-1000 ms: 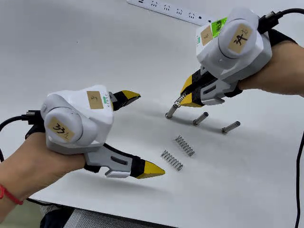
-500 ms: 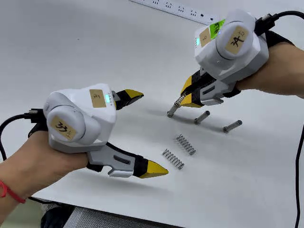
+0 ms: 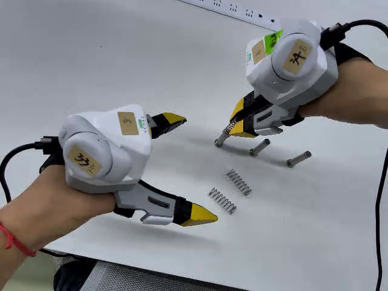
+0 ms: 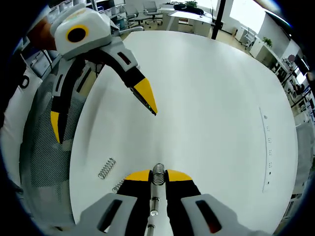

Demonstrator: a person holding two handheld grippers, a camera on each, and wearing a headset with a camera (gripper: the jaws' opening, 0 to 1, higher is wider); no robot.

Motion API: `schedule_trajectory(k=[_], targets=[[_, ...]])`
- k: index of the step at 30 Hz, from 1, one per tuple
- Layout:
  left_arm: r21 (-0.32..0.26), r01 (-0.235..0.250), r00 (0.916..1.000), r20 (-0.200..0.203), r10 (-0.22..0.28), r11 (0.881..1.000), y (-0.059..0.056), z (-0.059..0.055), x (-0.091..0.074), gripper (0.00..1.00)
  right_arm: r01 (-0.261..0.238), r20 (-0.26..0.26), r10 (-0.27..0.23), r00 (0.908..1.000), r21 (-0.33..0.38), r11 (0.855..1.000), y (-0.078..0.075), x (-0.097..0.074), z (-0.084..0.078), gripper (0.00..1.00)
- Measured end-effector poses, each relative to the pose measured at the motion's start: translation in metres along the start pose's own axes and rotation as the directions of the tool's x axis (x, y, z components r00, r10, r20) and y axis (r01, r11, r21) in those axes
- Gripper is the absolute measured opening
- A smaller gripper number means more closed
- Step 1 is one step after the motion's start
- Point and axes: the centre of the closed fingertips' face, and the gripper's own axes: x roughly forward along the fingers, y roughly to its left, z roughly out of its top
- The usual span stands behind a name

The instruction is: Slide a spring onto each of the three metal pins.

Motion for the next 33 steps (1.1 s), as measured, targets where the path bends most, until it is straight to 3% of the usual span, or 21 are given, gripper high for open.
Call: schedule_trajectory(k=[33], targets=[[-0.015, 0.000, 1.0000, 0.001, 0.000, 1.000, 0.000, -0.003, 0.001, 0.98, 0.011, -0.012, -0.011, 0.9999, -0.016, 1.000, 0.004, 0.028, -0.008, 0.12]])
